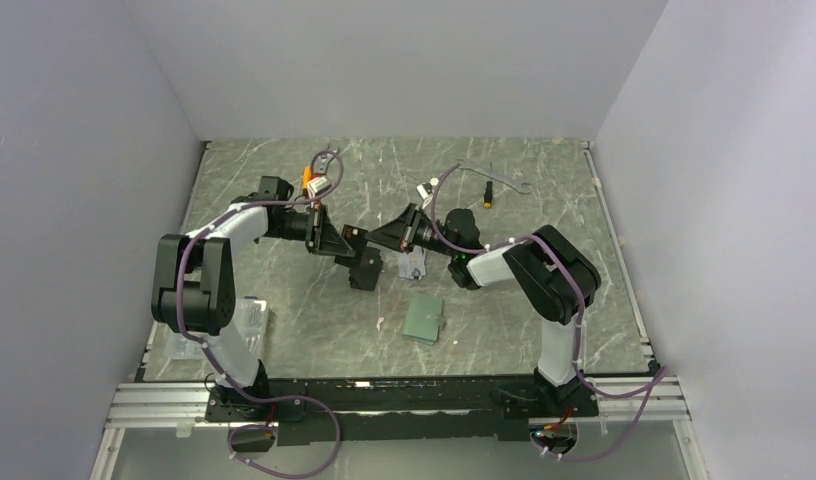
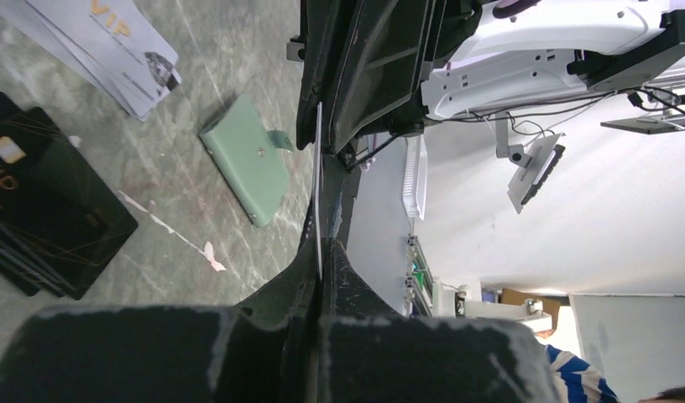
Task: Put the credit cards into the card holder
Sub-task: Place the credit card at the center of the board.
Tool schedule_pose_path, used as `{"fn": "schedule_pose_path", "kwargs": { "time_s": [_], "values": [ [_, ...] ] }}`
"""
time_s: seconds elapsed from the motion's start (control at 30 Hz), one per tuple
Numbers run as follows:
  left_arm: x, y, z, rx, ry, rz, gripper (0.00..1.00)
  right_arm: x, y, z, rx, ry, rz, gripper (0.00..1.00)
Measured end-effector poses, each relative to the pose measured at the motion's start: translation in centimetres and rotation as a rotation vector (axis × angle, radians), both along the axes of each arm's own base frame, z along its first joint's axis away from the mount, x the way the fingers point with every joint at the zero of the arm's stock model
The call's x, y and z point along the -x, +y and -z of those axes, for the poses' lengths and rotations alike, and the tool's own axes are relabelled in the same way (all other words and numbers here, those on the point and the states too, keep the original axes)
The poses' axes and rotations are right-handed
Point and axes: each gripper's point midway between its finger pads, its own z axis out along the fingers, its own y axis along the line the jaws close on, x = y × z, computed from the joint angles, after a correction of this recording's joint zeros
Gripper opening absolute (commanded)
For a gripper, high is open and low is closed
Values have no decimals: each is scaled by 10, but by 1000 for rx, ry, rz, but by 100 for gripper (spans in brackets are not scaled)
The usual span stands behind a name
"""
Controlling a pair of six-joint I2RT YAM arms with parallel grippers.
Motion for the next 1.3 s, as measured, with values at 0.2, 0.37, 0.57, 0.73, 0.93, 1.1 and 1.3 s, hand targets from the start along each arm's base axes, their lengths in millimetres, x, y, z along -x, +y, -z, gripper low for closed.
{"fn": "schedule_pose_path", "kwargs": {
  "time_s": [0.2, 0.37, 0.57, 0.73, 0.93, 1.1, 1.3],
  "values": [
    [-15, 11, -1, 5, -15, -53, 0, 4, -9, 18, 31, 48, 8, 22],
    [-19, 12, -2, 8, -19, -61, 0, 6, -11, 23, 41, 64, 9, 58],
    [-19, 12, -2, 8, -18, -61, 1, 3, -9, 12, 60, 23, 21, 63],
    [-18, 12, -2, 8, -18, -60, 1, -7, 5, -13, 52, -50, 28, 61],
    [-16, 10, -3, 14, -14, -52, 1, -9, 27, -26, 51, -86, 4, 55],
    [-12, 10, -4, 25, -13, -41, 2, -8, 36, -14, 92, -67, -2, 41],
    [-12, 11, -8, 17, -38, -33, 11, -6, 40, -5, 103, -46, -12, 5]
  ]
}}
